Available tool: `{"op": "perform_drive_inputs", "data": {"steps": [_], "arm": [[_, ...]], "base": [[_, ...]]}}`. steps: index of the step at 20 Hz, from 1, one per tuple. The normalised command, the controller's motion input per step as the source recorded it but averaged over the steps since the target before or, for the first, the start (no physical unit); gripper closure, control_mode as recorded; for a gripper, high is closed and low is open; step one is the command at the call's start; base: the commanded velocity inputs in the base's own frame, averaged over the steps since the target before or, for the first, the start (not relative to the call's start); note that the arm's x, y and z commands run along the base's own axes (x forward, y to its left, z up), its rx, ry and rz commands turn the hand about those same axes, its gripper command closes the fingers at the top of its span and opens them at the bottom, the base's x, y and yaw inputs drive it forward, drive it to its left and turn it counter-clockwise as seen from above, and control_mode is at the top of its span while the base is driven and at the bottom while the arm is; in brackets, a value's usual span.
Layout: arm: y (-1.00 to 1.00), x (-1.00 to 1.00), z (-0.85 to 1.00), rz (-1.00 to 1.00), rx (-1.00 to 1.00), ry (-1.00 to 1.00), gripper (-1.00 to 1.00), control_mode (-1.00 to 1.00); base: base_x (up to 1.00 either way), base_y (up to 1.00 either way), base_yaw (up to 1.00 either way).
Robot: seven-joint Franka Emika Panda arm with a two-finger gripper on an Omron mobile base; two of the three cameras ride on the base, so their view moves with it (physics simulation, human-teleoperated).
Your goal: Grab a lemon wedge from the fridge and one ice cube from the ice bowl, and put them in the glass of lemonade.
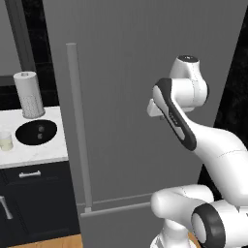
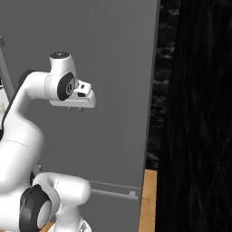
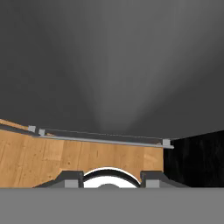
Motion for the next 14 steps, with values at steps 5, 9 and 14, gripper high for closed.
{"op": "perform_drive_inputs", "data": {"steps": [5,9,14], "arm": [[-0.01,-0.39,-0.05,-0.01,0.00,0.00,-1.00,-1.00],[-0.08,-0.81,-0.24,-0.02,0.00,0.00,-1.00,-1.00],[-0.15,-0.80,-0.29,-0.03,0.00,0.00,-1.00,-1.00]], "base": [[0.00,0.00,0.00],[0.00,0.00,0.00],[0.00,0.00,0.00]]}}
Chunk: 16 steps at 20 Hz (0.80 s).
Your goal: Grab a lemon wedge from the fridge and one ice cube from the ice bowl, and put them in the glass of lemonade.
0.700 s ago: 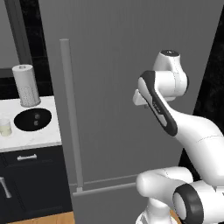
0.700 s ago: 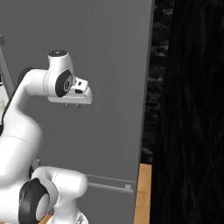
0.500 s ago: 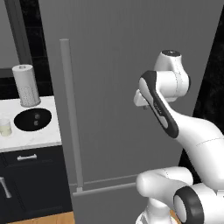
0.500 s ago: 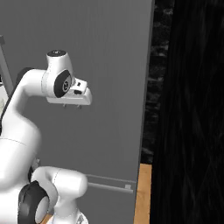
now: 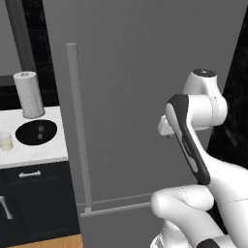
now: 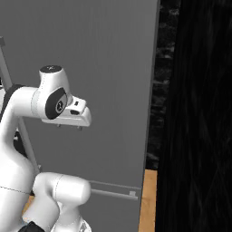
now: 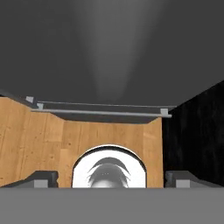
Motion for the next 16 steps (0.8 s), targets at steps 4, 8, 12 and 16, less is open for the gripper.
{"op": "perform_drive_inputs", "data": {"steps": [4,8,12,16], "arm": [[-0.04,-0.20,-0.09,-0.01,0.00,0.00,-1.00,1.00],[0.00,0.00,0.00,0.00,0.00,0.00,-1.00,1.00],[0.00,0.00,0.00,0.00,0.00,0.00,-1.00,1.00],[0.00,0.00,0.00,0.00,0.00,0.00,-1.00,1.00]], "base": [[-0.58,-0.01,-0.03],[-0.33,0.42,0.00],[-0.01,0.77,-0.02],[0.06,0.99,-0.23]]}}
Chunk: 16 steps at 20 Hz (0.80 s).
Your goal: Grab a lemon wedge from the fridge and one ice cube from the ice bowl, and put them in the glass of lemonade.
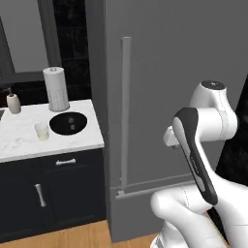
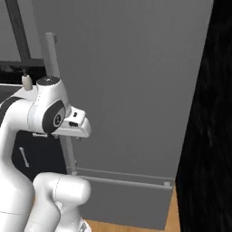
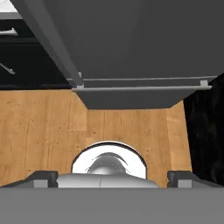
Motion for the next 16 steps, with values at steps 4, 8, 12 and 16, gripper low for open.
{"op": "perform_drive_inputs", "data": {"steps": [4,8,12,16], "arm": [[0.00,0.00,0.00,0.00,0.00,0.00,-1.00,1.00],[0.00,0.00,0.00,0.00,0.00,0.00,-1.00,1.00],[0.00,0.00,0.00,0.00,0.00,0.00,-1.00,1.00],[0.00,0.00,0.00,0.00,0.00,0.00,-1.00,1.00]], "base": [[0.11,1.00,-0.29],[0.15,1.00,-0.31],[0.21,1.00,-0.30],[0.30,1.00,-0.26]]}}
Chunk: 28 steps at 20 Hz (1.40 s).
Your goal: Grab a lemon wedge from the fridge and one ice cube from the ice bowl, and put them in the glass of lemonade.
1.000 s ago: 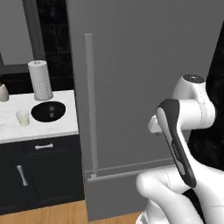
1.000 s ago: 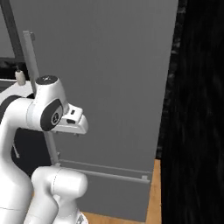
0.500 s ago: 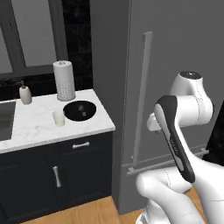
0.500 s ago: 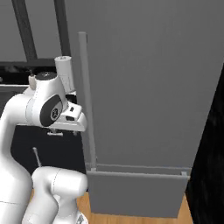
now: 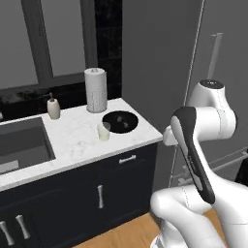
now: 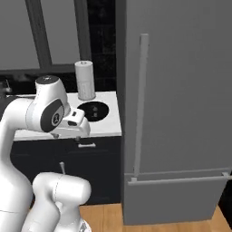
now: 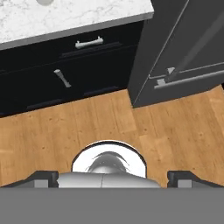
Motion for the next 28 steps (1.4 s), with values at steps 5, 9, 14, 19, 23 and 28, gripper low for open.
{"op": "perform_drive_inputs", "data": {"steps": [5,9,14,19,23,28], "arm": [[0.00,0.00,0.00,0.00,0.00,0.00,-1.00,1.00],[0.00,0.00,0.00,0.00,0.00,0.00,-1.00,1.00],[0.00,0.00,0.00,0.00,0.00,0.00,-1.00,1.00],[0.00,0.00,0.00,0.00,0.00,0.00,-1.00,1.00],[0.00,0.00,0.00,0.00,0.00,0.00,-1.00,1.00],[0.00,0.00,0.00,0.00,0.00,0.00,-1.00,-1.00]], "base": [[0.44,0.93,-0.23],[0.59,0.64,-0.22],[0.66,0.27,-0.13],[0.76,0.01,-0.06],[0.74,0.00,-0.05],[0.18,0.00,0.00]]}}
